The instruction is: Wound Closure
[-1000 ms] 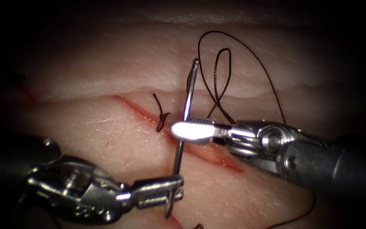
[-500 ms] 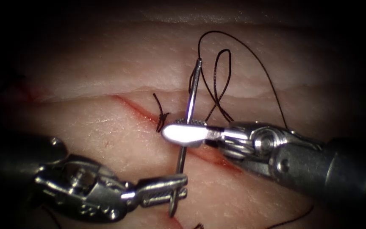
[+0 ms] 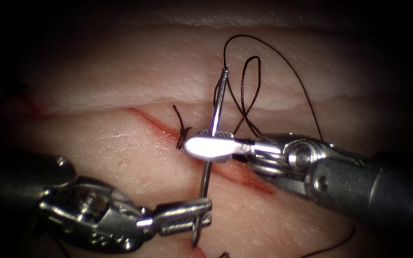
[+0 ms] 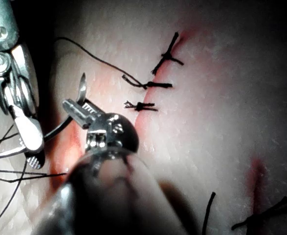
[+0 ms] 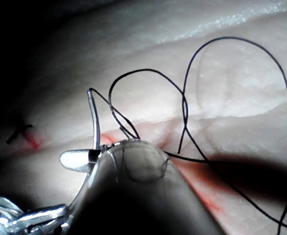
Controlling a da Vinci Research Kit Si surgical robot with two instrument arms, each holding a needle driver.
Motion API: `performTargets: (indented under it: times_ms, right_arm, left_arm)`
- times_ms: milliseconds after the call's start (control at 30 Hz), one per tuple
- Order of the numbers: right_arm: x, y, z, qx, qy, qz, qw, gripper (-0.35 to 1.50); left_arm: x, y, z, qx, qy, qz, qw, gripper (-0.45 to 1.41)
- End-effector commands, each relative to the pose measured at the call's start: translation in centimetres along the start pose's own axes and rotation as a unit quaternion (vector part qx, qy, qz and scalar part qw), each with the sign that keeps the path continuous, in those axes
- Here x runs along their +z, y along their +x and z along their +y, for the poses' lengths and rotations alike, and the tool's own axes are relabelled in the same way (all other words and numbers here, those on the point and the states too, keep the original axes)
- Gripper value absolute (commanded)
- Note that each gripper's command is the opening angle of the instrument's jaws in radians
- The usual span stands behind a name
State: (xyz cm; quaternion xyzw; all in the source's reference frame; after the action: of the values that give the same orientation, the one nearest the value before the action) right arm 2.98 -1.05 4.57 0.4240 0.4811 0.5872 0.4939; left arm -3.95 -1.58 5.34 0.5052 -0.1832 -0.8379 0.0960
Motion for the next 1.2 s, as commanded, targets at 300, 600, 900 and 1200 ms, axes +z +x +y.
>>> performTargets:
  times_ms: [300, 600, 900, 1200]
  right_arm:
    - [0.04, 0.13, 0.07, -0.023, -0.012, 0.010, 1.000, -0.35]
    - [-0.14, 0.23, 0.16, -0.105, -0.040, 0.044, 0.993, -0.35]
    - [-0.45, 0.38, 0.34, -0.210, -0.067, 0.093, 0.971, -0.35]
    - [-0.46, 0.29, 0.35, -0.316, -0.074, 0.100, 0.941, -0.35]
  left_arm:
    - [0.06, 0.00, 0.03, 0.001, 0.000, 0.001, 1.000, -0.45]
    - [0.00, -0.02, -0.02, -0.105, 0.003, -0.006, 0.994, 1.28]
    - [-0.12, -0.41, -0.12, -0.208, -0.033, -0.012, 0.978, 0.44]
    - [0.37, -1.08, 0.15, -0.280, -0.205, -0.078, 0.935, -0.45]
